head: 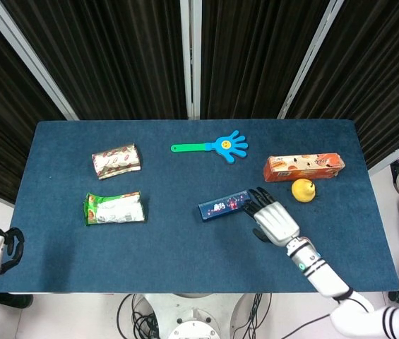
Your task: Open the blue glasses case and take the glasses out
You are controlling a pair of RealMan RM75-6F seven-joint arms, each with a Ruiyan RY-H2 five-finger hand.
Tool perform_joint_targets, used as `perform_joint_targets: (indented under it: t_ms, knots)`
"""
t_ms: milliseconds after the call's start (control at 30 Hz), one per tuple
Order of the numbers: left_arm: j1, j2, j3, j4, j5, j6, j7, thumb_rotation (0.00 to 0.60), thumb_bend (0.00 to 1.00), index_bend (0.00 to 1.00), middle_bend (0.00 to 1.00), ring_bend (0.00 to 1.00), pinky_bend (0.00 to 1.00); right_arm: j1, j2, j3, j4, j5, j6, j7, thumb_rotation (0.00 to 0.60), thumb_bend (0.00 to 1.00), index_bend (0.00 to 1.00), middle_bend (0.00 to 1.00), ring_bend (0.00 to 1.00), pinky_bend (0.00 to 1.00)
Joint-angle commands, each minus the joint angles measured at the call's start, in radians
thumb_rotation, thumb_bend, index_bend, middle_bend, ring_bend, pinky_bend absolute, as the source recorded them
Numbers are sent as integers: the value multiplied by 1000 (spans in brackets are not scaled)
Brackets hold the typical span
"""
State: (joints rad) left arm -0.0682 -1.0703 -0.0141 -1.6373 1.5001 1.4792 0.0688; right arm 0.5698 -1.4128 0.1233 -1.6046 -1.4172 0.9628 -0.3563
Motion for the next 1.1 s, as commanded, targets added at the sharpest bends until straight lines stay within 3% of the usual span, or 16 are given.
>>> perform_joint_targets:
  t_ms: [33, 267, 700, 1100]
  knots:
    - [1, 0, 0, 1, 1, 1, -1, 600, 358, 688, 715, 552, 431, 86, -98, 60, 79, 105, -79, -100, 600, 300, 273, 234, 0, 0]
    - [0, 2, 0, -1, 0, -2, -6, 600, 359, 688, 715, 552, 431, 159, -165, 93, 153, 218, -137, -143, 600, 327, 286, 246, 0, 0]
    - [-1, 4, 0, -3, 0, -5, -9, 600, 358, 688, 715, 552, 431, 192, -161, 67, 174, 277, -144, -129, 600, 339, 286, 255, 0, 0]
    - [-1, 6, 0, -4, 0, -7, -14, 600, 359, 688, 715, 552, 430, 229, -153, 53, 168, 337, -163, -140, 600, 476, 330, 294, 0, 0]
